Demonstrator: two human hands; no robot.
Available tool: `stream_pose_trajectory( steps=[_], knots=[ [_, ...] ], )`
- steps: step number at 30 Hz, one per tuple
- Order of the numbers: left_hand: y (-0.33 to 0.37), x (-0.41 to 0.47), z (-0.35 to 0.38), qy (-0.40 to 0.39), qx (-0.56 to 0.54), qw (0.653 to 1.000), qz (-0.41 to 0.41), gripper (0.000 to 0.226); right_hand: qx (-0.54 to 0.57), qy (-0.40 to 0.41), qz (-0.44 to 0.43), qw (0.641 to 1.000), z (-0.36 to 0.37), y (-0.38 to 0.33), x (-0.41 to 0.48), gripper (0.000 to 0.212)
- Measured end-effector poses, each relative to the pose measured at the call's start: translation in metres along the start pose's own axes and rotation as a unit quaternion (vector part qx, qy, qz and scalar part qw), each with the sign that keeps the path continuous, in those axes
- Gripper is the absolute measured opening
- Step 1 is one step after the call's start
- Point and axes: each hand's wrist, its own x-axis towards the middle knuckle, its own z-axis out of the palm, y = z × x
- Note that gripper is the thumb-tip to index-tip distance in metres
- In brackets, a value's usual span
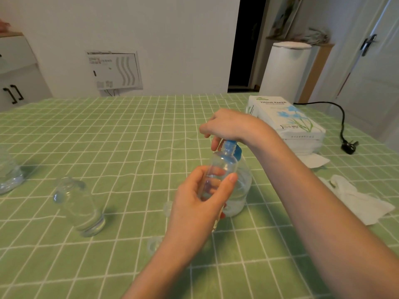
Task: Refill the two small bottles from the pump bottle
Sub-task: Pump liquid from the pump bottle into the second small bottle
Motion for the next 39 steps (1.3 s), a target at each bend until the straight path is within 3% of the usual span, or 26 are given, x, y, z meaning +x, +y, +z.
stream_pose_trajectory(
  steps=[21,39],
  knots=[
    [0.002,0.001,0.0,0.006,-0.009,1.0,-0.004,0.039,0.042,-0.001,0.012,0.999,0.0,-0.003,-0.002,0.027],
    [0.002,0.001,0.0,0.003,-0.007,1.0,-0.002,0.037,0.015,0.029,-0.003,0.999,-0.003,-0.001,0.0,0.036]
  ],
)
